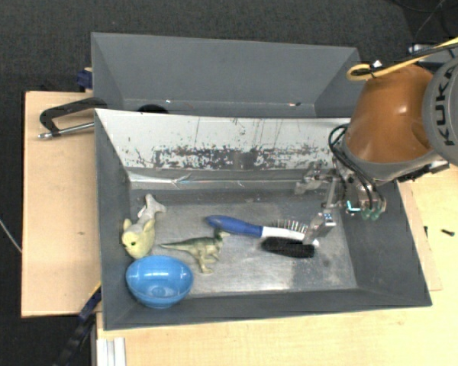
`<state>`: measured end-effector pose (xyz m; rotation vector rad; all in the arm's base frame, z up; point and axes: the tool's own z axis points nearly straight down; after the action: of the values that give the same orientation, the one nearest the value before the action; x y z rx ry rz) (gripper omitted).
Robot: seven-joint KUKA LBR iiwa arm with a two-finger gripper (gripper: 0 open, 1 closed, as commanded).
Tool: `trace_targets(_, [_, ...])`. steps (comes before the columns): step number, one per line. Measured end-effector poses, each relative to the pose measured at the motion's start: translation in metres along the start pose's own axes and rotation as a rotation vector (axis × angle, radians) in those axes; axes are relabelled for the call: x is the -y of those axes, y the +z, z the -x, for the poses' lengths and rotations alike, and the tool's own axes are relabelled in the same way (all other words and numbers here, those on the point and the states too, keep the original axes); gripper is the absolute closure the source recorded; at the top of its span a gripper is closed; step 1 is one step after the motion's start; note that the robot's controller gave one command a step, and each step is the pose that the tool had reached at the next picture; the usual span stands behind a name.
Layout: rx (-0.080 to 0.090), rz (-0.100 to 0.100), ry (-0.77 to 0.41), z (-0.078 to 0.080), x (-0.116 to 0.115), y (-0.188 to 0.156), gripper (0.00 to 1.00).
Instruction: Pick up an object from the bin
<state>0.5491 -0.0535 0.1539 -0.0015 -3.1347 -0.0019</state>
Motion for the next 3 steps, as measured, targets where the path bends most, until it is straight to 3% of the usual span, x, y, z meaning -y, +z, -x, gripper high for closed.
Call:
trace_targets(1, [0.014, -0.001, -0.007, 0.001, -0.013, 0.071, 0.00])
trace_targets(2, [0.012, -0.002, -0.007, 0.000, -0.012, 0.073, 1.00])
trace_targets(3, [0.017, 0.000, -0.033, 0.002, -0.038, 0.022, 1.00])
